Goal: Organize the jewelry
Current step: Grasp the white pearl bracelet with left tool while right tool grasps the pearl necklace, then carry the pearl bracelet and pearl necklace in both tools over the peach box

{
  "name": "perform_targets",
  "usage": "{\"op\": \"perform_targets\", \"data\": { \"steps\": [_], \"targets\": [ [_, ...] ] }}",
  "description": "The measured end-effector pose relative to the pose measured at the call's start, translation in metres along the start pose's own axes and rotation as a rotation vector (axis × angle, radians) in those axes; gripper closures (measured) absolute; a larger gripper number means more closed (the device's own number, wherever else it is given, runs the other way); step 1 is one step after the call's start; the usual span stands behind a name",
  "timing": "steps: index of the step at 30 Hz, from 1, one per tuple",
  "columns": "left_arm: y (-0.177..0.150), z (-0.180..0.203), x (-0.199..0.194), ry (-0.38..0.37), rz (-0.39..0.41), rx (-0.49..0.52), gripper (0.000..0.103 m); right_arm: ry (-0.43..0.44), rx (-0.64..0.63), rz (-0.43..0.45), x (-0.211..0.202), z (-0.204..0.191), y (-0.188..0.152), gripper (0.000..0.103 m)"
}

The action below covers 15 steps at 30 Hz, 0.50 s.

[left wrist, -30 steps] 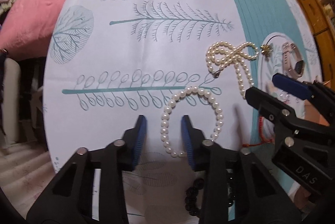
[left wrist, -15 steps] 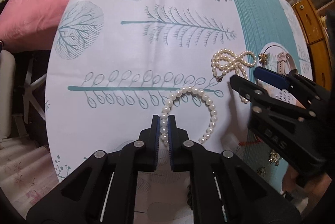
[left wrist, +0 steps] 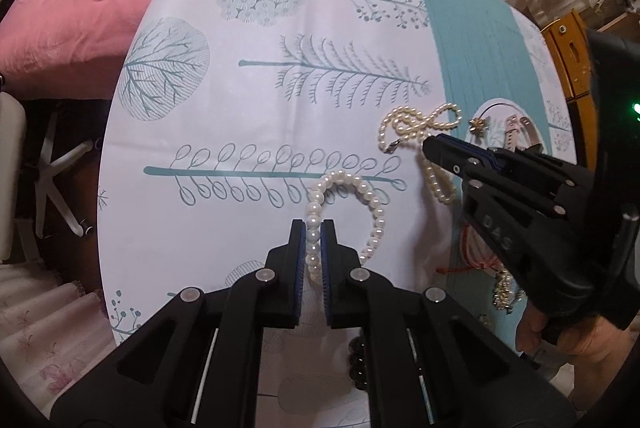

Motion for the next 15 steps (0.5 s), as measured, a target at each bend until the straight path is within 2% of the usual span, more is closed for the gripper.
{"op": "perform_targets", "data": {
  "steps": [9,15],
  "targets": [
    [-0.004,0.006,-0.019,-0.020,0.032,0.000,0.098,0.101,0.075,0.041,-0.045,0.011,-0.013,0.099],
    [-0.008,0.017,-0.032,-0.030,0.054,0.012,0.098,0.147,0.068,0.088,-0.089,0.010,-0.018,0.099]
  ]
}}
Point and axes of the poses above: each gripper's, at about its wrist camera, not at the fingertips, and x roughly the way its jaws point, z to its right, y to its top, the point moved 6 cm from there along x, roughly the way its jaws point
